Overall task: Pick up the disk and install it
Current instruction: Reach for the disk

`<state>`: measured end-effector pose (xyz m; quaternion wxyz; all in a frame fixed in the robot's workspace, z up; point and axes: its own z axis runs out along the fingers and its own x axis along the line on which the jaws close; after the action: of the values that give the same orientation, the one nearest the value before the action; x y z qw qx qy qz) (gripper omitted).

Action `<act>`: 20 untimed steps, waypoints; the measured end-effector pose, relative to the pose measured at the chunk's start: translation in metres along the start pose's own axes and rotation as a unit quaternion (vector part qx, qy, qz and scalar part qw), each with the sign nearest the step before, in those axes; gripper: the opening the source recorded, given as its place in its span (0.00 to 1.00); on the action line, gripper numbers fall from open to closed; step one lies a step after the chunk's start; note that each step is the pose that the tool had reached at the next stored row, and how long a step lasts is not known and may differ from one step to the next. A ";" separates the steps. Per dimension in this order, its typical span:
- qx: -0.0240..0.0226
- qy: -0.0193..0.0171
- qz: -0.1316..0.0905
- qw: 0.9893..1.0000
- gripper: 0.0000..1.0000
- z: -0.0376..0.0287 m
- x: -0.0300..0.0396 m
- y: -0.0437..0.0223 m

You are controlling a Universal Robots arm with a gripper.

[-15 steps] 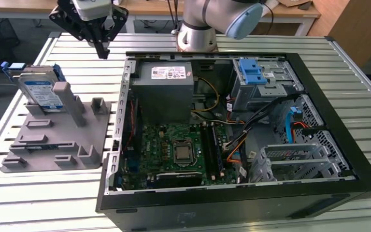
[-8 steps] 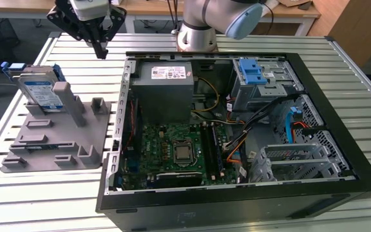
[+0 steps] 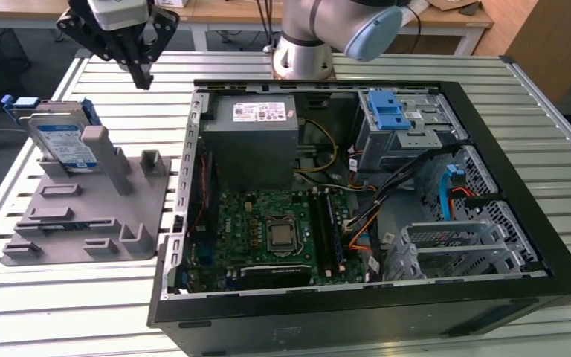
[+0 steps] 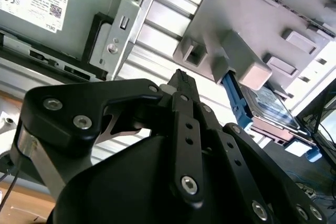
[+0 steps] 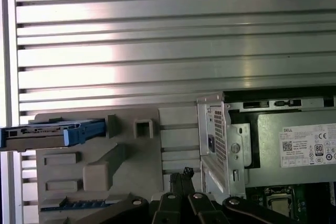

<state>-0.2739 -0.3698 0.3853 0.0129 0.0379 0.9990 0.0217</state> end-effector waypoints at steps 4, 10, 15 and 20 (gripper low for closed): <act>0.000 0.002 0.000 1.000 0.11 0.0027 0.0119 0.0034; 0.000 0.006 0.000 1.000 0.11 0.0049 0.0185 0.0068; 0.000 0.006 0.000 1.000 0.11 0.0050 0.0201 0.0067; 0.001 0.008 0.000 1.000 0.11 0.0078 0.0398 0.0072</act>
<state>-0.3129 -0.3593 0.3768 0.0053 0.0381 0.9990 0.0212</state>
